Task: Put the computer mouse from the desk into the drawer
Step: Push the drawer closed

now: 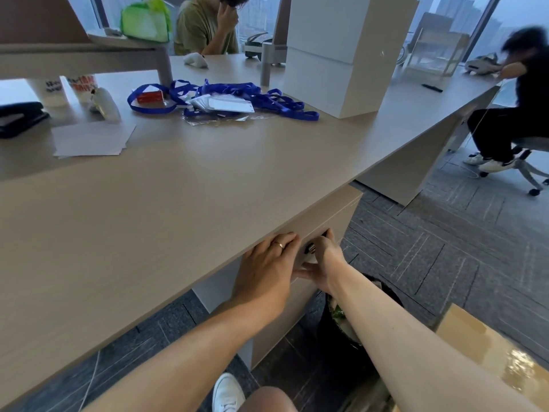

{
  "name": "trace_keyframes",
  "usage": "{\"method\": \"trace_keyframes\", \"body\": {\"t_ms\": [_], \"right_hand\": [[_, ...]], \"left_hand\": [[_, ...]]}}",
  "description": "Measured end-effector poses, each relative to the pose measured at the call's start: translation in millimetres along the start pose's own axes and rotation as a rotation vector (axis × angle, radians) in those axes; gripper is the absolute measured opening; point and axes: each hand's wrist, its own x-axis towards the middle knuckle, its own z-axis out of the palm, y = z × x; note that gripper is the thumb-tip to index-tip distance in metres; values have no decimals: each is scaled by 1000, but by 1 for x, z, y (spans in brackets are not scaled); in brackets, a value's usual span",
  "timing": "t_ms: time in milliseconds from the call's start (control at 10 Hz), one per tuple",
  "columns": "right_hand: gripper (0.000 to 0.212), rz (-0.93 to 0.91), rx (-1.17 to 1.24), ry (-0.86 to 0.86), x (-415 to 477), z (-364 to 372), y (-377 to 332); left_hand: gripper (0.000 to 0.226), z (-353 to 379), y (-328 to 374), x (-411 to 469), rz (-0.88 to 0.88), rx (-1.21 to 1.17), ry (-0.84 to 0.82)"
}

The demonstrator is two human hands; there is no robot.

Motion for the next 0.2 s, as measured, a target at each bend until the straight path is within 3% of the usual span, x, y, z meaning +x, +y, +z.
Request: {"method": "trace_keyframes", "body": {"t_ms": [200], "right_hand": [[53, 16, 0, -26, 2, -7, 3]], "left_hand": [[87, -2, 3, 1, -3, 86, -30]]}}
